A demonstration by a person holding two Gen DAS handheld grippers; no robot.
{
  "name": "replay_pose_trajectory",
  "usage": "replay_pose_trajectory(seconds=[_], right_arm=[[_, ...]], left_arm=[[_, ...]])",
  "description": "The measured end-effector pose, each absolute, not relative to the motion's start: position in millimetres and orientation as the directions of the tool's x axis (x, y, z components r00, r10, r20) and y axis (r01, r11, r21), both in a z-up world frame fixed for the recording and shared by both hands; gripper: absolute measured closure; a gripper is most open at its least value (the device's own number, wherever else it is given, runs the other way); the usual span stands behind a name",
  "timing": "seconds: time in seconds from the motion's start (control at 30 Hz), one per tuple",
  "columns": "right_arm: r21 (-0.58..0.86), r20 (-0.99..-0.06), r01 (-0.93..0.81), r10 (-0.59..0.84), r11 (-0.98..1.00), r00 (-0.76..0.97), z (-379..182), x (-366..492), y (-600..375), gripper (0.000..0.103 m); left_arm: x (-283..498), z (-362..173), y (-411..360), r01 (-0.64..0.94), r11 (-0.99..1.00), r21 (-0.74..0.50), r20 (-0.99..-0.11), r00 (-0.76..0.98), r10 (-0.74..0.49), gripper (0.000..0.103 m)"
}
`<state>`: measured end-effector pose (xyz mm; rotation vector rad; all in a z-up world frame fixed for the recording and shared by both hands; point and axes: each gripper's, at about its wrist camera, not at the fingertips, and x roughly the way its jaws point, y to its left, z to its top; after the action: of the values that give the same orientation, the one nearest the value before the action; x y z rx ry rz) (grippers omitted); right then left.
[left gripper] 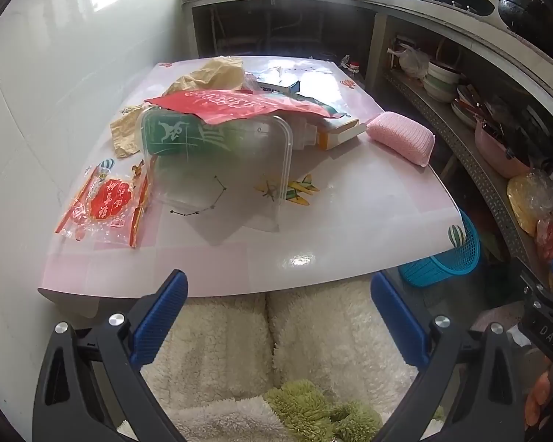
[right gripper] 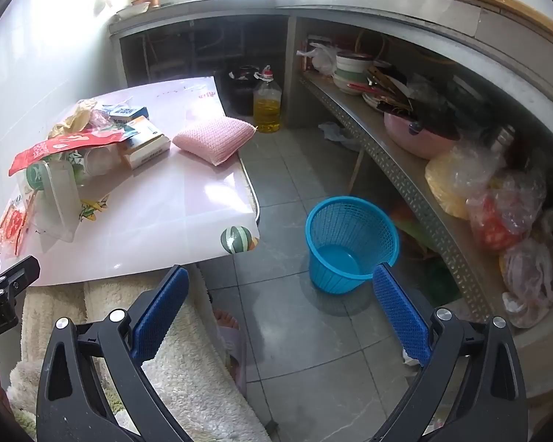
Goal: Collect trash
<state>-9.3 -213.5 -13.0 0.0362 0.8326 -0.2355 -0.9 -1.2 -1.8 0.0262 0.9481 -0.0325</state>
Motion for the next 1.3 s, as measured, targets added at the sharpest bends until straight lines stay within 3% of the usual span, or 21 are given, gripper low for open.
replay_pose_trajectory(seconds=[1.3], right_arm=[[-0.054,-0.733,0.221,-0.189,0.974,0.653,-15.7,-9.4,-212.8,0.008]], left_arm=[[-1.6,-4.9,1.7,0.036,0.999,0.013,-0.813,0.582,-0.011,0.006]])
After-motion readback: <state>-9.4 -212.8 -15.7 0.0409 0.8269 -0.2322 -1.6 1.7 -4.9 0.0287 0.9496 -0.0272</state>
